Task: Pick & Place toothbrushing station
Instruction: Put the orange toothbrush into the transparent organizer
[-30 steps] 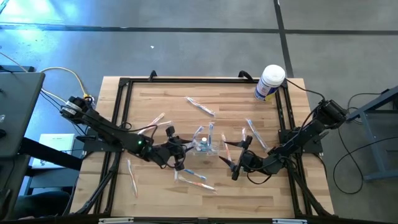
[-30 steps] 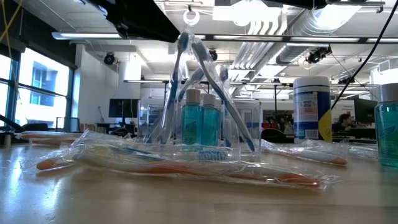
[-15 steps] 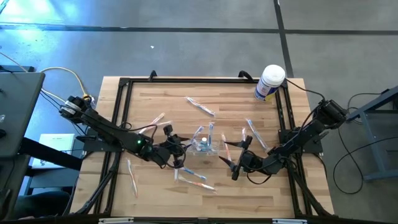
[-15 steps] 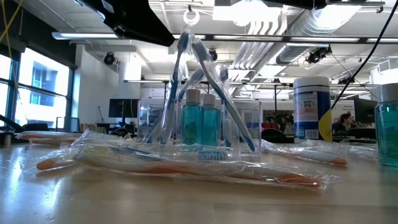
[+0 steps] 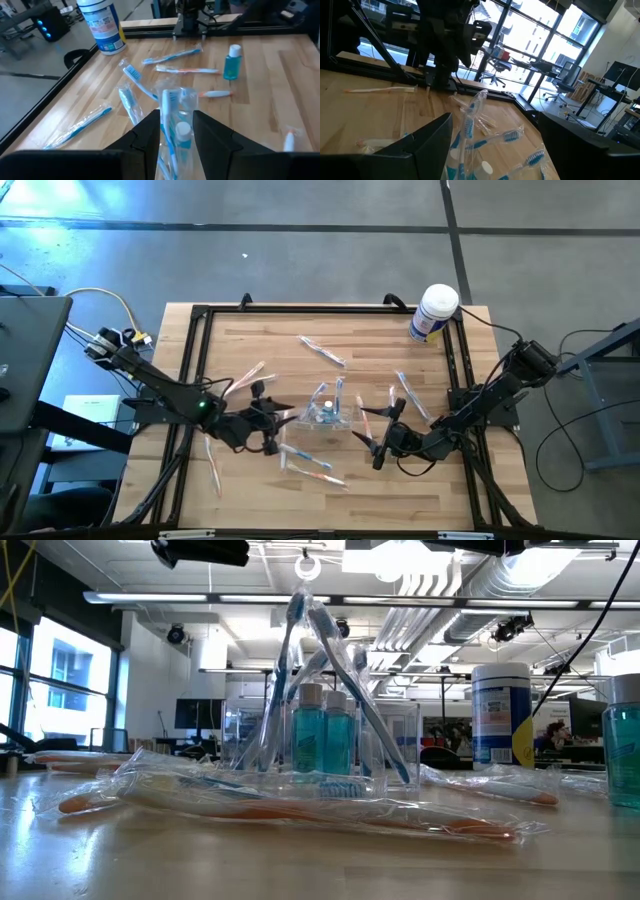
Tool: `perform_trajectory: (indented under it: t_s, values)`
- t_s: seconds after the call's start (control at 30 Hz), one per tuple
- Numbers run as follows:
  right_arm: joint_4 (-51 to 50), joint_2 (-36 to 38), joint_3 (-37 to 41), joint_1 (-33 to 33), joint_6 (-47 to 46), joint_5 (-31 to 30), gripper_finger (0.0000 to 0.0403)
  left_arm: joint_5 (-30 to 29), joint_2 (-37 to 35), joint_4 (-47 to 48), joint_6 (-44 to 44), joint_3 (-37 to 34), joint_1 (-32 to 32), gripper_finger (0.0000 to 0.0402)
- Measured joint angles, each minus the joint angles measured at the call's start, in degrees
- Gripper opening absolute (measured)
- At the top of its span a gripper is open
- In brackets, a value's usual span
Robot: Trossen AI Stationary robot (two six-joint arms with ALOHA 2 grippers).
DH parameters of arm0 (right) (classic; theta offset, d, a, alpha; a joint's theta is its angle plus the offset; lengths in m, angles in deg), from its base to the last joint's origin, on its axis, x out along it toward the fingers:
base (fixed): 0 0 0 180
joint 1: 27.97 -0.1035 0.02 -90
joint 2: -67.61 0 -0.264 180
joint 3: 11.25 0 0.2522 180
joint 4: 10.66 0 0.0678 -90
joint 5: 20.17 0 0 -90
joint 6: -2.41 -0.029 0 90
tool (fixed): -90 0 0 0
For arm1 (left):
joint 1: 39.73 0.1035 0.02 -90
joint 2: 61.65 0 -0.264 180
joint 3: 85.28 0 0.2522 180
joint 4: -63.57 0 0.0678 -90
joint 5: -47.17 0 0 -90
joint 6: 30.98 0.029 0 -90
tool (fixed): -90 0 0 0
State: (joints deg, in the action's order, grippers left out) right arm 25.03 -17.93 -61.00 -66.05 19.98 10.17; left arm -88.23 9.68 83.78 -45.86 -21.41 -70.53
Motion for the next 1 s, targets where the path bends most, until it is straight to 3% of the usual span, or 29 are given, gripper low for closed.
perform_trajectory:
  t_s: [0.6,0.83,1.0]
  values:
    - [0.0,0.0,0.0,0.0,0.0,0.0,0.0286,-0.1,0.0,6.0,-3.5,0.0,-0.1,0.0111]
    - [0.0,0.0,0.0,0.0,0.0,0.0,0.0286,3.6,0.0,24.4,-21.1,0.0,5.5,0.0111]
    - [0.0,0.0,0.0,0.4,0.0,0.2,0.0286,10.5,0.0,34.7,-29.9,-0.1,13.5,0.0111]
